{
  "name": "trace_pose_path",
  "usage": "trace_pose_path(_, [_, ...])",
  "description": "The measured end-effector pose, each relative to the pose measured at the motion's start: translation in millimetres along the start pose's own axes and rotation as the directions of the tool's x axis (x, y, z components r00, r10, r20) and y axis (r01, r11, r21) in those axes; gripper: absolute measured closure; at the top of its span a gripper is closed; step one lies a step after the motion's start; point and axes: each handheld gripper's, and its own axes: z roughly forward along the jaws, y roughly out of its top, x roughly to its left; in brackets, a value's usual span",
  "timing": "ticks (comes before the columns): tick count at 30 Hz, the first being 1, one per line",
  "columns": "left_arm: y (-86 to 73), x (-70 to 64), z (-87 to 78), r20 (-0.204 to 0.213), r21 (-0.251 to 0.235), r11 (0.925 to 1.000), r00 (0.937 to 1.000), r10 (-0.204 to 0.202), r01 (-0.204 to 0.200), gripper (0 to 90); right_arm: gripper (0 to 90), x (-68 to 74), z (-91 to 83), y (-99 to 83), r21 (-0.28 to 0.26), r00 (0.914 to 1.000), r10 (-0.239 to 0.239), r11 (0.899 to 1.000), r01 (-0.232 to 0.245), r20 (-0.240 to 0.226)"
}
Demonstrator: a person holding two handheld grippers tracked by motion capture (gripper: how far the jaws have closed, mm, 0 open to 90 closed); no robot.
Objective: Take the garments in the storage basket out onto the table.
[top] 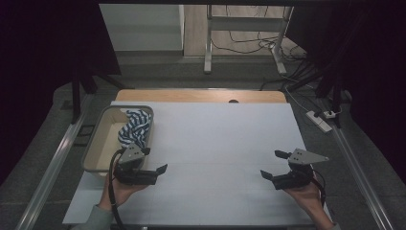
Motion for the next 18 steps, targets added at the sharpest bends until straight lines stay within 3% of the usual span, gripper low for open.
trace_pose_path(10, [-3.1,4.8,1.1,-0.003,0.005,0.9996,0.9996,-0.027,0.027,15.1,6.4,-0.7,7.9,-0.3,0.018,0.9999,0.001,1.000,-0.001,-0.017])
trace_pose_path(18, [7.2,4.9,-0.2,-0.007,-0.001,0.9997,0.9997,-0.023,0.023,14.5,6.4,-0.2,9.3,0.1,0.017,0.9997,0.003,1.000,-0.002,-0.024])
